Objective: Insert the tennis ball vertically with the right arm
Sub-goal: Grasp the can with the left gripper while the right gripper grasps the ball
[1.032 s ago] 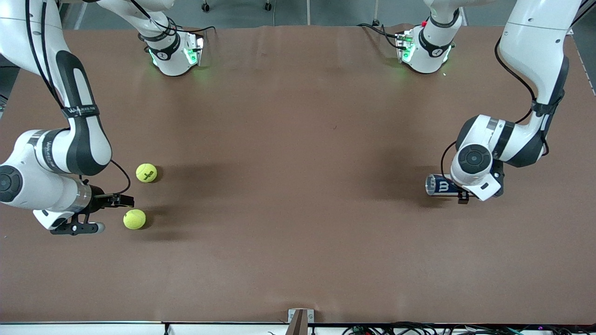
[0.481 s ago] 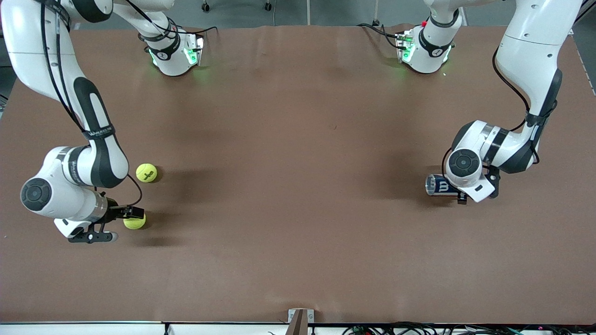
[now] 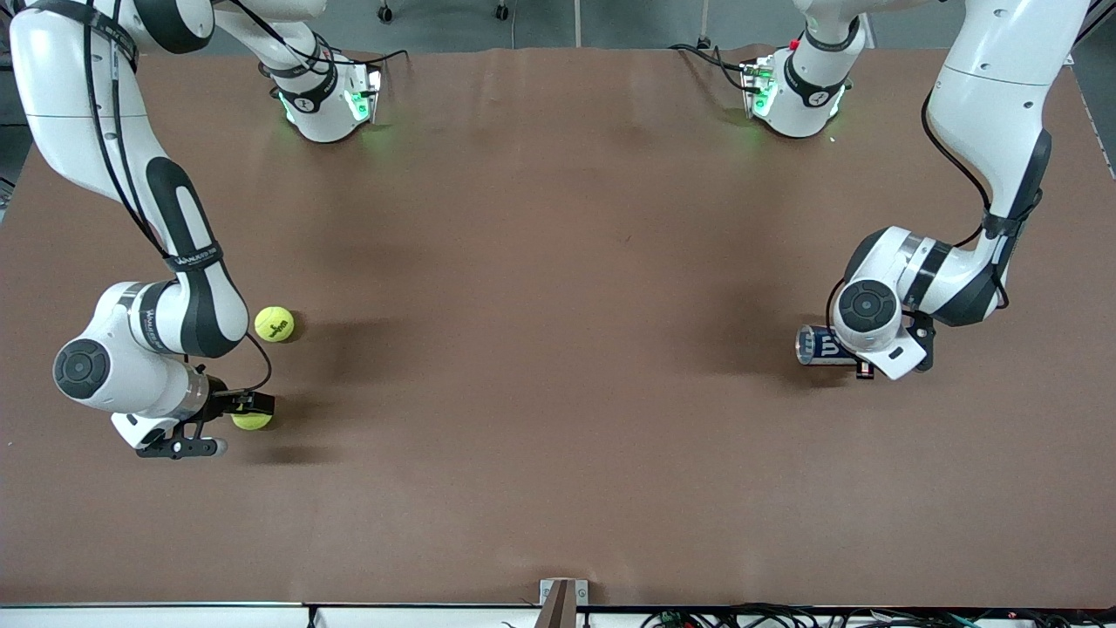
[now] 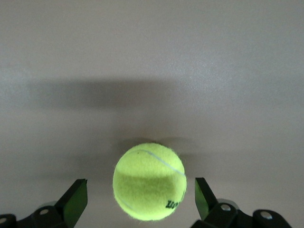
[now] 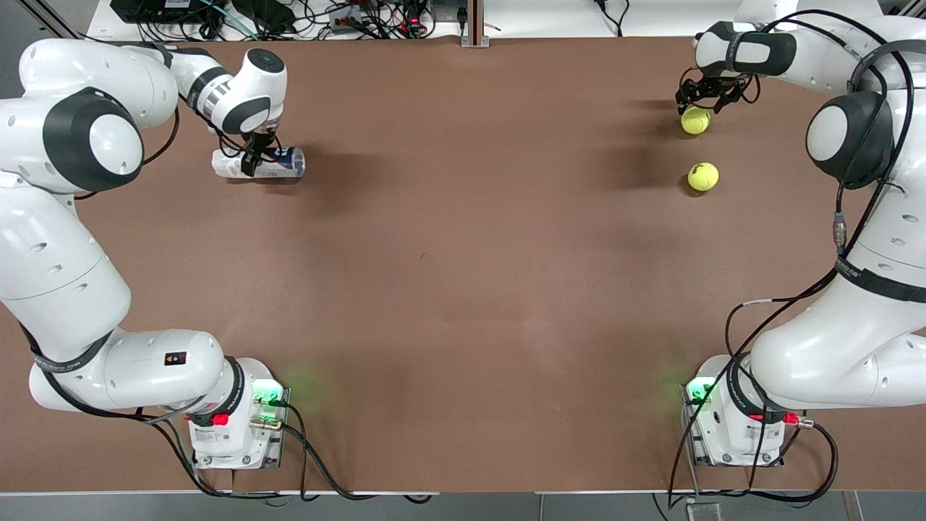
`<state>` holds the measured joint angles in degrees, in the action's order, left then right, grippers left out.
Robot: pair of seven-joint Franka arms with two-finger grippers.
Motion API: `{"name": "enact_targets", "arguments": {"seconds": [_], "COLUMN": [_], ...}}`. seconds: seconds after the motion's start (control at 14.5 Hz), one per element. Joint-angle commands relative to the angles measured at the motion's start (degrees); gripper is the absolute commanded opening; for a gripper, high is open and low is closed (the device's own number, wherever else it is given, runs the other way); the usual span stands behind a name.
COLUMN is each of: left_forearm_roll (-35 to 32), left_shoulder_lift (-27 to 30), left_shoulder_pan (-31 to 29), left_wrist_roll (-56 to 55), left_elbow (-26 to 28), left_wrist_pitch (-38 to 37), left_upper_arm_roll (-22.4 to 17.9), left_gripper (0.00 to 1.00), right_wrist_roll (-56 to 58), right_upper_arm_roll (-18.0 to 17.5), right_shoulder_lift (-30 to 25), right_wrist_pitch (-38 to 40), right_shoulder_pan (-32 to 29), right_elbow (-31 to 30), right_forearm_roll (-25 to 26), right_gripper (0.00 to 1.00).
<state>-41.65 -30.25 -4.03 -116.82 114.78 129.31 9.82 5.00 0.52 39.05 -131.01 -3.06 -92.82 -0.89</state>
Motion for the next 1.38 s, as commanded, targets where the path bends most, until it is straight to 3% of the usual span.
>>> {"name": "enact_targets", "arguments": {"seconds": [0.0,0.21,0.41,0.83,0.96,1.1,1.31], "left_forearm_roll": [-0.80,2.25,15.58,36.43,40.93,43.66,48.23], "left_shoulder_lift": [0.36,1.33,4.05,2.13,-0.42,-1.48,-2.71], "left_shoulder_pan": [-0.28,-0.46,-0.37,0.59,2.96,6.47,10.87], "left_wrist_roll": [-0.25,1.93,8.61,10.21,9.25,8.28,9.24], "left_elbow": [-0.52,-2.10,-4.12,-11.32,-15.19,-17.39,-17.93], "left_wrist_pitch": [0.33,-0.28,-1.77,-4.24,-3.80,-2.58,4.00], "left_upper_arm_roll": [0.19,1.68,5.63,16.27,18.82,18.91,19.00], "left_gripper": [0.70,0.70,0.70,0.70,0.70,0.70,0.70], "right_wrist_roll": [-0.08,-0.08,-0.08,-0.08,-0.08,0.01,0.01], "right_upper_arm_roll": [-0.35,-0.26,-0.26,-0.26,-0.26,-0.26,-0.26], "right_shoulder_lift": [1.03,1.56,1.73,2.17,2.17,2.17,2.44], "right_wrist_pitch": [-1.09,-1.88,-2.41,-3.11,-3.11,-3.11,-3.20], "right_shoulder_pan": [-0.72,-0.72,-0.72,-0.72,-0.72,-0.81,-1.16], "right_elbow": [0.27,0.01,-0.08,-0.34,-0.34,-0.34,-0.34], "right_forearm_roll": [0.89,0.89,0.89,0.89,0.98,0.98,0.98], "right_gripper": [1.00,1.00,1.00,0.97,0.92,0.82,0.58]}}
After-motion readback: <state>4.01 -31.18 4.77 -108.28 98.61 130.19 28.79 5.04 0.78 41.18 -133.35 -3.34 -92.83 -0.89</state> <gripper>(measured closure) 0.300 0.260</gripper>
